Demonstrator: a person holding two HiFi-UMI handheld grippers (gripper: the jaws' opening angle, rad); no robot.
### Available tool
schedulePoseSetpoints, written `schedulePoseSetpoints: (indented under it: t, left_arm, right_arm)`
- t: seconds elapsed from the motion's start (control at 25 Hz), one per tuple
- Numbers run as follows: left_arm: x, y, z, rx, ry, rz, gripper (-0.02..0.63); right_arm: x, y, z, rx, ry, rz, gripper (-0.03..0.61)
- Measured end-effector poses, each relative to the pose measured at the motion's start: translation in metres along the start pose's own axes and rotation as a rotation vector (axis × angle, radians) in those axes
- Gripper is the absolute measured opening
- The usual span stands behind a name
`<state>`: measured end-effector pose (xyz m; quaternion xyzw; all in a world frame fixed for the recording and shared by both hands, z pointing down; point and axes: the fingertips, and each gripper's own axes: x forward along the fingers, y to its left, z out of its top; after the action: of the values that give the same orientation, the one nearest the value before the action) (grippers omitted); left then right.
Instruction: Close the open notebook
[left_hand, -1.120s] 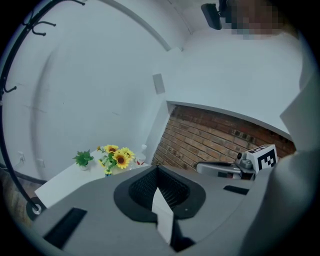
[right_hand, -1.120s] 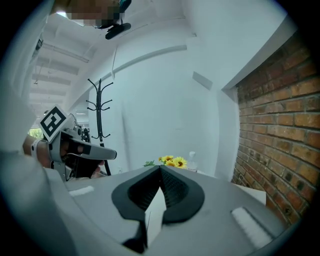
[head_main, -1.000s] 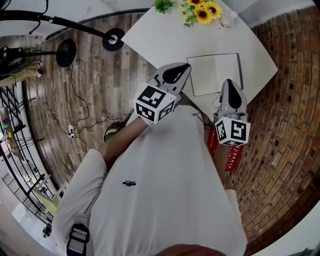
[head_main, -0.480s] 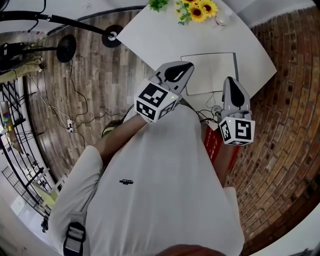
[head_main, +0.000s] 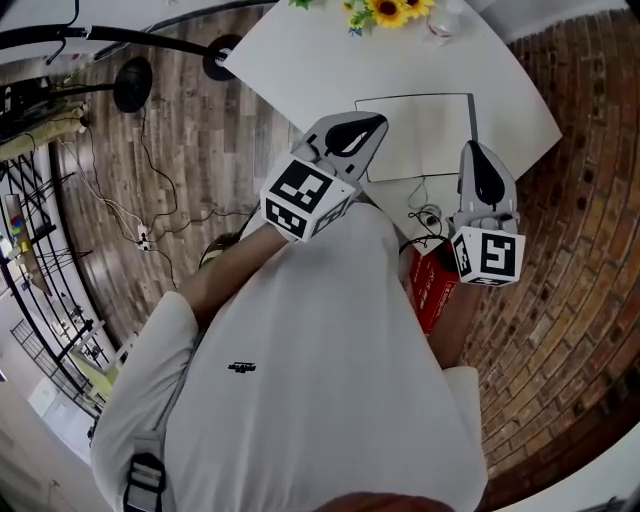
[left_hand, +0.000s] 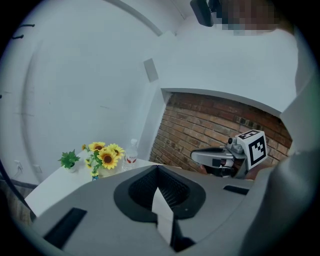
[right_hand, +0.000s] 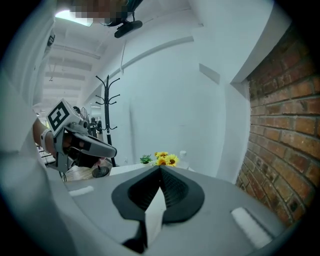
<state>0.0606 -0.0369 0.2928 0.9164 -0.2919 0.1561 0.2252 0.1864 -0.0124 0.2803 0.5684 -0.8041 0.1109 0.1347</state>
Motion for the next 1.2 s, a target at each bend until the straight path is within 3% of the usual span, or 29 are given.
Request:
schedulePoseSetpoints:
  t: [0.68,1.2]
  left_arm:
    - [0.052,0.01,-0.012,-0.043,0.078,0.03,0.009]
    - [0.079,0.003,-0.049,-0.066,0.162,0.031,0.009]
  right_arm:
    - [0.054,-0.063,-0.026,-0.04,0.102,0.174,0.012]
    - [0.086,-0.098,-0.089,0.011,0.191,0.177,0.014]
